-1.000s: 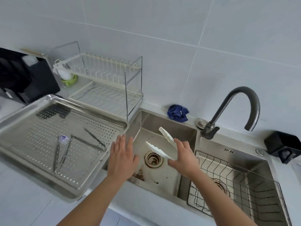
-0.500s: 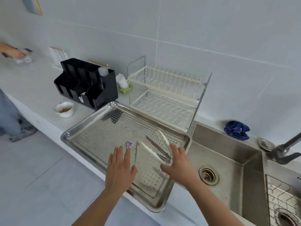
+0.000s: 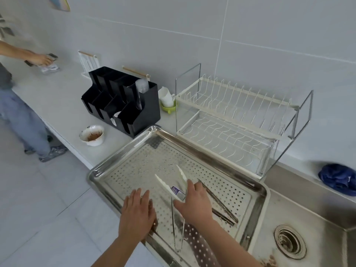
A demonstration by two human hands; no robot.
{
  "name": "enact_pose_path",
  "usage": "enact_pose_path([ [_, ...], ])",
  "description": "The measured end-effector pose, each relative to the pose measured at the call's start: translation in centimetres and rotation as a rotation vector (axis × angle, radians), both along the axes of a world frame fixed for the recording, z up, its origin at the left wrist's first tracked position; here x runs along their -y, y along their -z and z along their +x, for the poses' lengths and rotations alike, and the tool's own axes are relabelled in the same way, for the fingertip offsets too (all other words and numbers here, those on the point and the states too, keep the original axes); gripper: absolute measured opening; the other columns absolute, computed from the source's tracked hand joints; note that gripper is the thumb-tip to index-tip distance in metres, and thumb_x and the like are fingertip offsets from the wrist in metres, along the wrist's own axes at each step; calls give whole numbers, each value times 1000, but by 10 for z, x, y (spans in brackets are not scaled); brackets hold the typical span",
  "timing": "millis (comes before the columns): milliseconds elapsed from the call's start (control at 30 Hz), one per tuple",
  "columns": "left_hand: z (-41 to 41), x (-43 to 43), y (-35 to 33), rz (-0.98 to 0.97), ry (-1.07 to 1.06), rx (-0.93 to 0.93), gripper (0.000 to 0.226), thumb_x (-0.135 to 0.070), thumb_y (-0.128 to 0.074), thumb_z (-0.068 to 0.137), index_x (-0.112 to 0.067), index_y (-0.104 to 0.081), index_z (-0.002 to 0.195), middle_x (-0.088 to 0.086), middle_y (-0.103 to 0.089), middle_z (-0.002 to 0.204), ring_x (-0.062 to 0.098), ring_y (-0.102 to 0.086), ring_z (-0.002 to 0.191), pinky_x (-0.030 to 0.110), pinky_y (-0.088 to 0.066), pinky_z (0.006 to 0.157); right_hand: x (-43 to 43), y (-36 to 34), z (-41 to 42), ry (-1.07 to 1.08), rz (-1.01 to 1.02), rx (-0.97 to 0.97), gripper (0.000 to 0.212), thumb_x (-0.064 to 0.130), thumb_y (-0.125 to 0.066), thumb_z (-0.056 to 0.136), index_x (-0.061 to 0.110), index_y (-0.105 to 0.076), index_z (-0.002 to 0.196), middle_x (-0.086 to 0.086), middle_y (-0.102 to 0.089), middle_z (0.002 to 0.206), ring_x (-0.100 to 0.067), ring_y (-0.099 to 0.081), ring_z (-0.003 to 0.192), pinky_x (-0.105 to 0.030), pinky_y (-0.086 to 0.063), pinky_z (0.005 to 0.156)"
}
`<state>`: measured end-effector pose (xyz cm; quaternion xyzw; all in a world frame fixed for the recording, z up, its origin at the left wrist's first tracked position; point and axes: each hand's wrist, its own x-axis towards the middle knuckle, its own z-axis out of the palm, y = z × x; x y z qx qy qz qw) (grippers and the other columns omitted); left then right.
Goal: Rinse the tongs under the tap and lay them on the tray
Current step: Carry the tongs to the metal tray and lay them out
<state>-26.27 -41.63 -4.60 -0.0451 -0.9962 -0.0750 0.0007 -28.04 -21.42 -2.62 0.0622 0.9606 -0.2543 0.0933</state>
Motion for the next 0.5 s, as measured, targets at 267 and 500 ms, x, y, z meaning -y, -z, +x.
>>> enact_pose_path([
  [267,-25,18,8,20,111,206,61,-42,-56,93,-17,-48,148,15,-39,158,35,-35,148,52,-35,117,37,20,-38,73,141,5,85,71,-47,85,19,-30,150,-3,-47,135,-26,-45,123,-40,-41,103],
  [500,-61,58,11,7,348,231,51,-45,-57,87,-23,-59,133,1,-55,134,23,-56,117,40,-49,90,85,23,-59,255,224,71,100,80,-45,82,16,-24,155,-8,-48,140,-30,-49,128,-44,-44,104],
])
